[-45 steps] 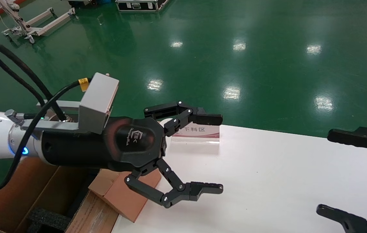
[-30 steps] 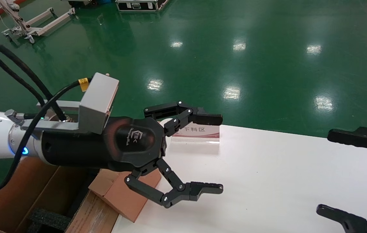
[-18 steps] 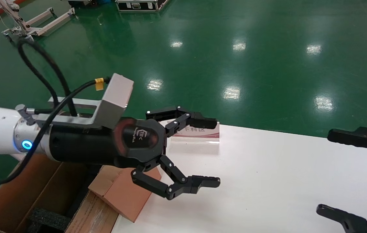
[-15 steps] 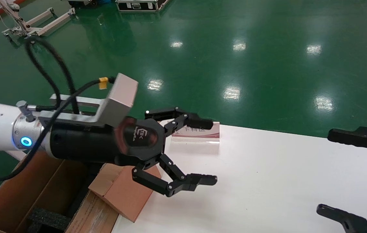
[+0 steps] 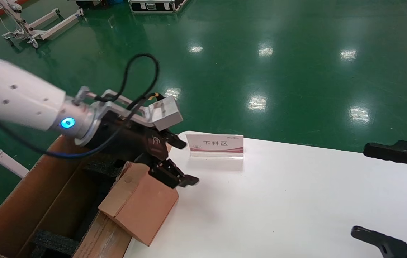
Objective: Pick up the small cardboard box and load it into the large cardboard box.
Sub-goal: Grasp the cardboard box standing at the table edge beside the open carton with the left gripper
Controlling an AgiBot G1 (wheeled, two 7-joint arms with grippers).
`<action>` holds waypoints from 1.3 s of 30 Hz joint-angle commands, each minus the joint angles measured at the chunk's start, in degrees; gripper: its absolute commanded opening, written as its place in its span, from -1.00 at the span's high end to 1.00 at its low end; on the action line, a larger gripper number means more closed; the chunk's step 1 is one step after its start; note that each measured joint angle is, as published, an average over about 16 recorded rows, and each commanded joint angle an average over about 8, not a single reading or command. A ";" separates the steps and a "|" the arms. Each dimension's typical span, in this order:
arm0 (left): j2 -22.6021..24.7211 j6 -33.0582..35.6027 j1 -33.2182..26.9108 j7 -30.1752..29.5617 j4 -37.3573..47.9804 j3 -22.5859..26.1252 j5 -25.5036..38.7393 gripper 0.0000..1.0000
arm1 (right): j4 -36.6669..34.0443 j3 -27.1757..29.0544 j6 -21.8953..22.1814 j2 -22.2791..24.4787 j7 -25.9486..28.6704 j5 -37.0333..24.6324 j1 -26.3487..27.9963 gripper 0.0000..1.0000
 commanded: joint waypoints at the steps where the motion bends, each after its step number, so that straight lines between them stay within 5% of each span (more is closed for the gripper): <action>1: 1.44 0.90 -2.99 -3.43 -0.14 2.85 5.14 -1.00 | 0.00 -0.01 0.00 0.00 0.00 0.01 0.00 -1.00; 8: 4.34 1.39 -10.60 -11.29 -0.30 13.78 11.17 -1.00 | 0.00 -0.04 0.02 0.02 -0.02 0.03 0.01 -1.00; 20: 6.17 1.21 -20.88 -22.24 -0.35 30.99 12.20 -1.00 | 0.00 -0.09 0.04 0.04 -0.04 0.06 0.02 -1.00; 39: 4.56 -0.09 -27.46 -29.93 -0.33 44.69 5.43 -1.00 | 0.00 -0.17 0.07 0.07 -0.08 0.11 0.04 -1.00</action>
